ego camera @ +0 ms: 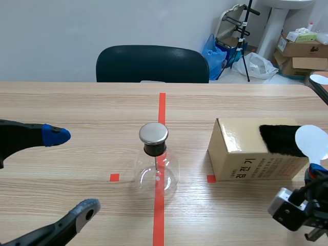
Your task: Do the electroscope experiment
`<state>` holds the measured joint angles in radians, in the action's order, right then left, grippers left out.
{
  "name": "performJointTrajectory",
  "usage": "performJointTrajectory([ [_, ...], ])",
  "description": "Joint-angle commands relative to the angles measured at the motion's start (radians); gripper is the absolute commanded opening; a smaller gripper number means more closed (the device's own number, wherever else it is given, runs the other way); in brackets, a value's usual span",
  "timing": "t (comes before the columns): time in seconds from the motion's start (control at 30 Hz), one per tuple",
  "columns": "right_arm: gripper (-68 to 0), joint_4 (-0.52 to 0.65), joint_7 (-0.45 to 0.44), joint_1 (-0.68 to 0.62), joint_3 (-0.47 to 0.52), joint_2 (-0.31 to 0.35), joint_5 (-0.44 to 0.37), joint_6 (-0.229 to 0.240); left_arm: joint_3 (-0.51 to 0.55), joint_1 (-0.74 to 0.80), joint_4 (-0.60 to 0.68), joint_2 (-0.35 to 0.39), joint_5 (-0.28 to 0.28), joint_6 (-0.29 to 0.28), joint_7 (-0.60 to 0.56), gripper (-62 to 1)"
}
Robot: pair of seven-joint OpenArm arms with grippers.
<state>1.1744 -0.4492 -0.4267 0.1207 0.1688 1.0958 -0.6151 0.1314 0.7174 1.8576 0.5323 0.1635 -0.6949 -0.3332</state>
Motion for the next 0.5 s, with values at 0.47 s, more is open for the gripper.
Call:
performJointTrajectory([
  [0.47,-66.5,0.043,0.135,-0.014,-0.031,-0.003,0.023,-0.050,-0.006,-0.001,0.031,-0.003,0.013,-0.001,-0.014,1.4],
])
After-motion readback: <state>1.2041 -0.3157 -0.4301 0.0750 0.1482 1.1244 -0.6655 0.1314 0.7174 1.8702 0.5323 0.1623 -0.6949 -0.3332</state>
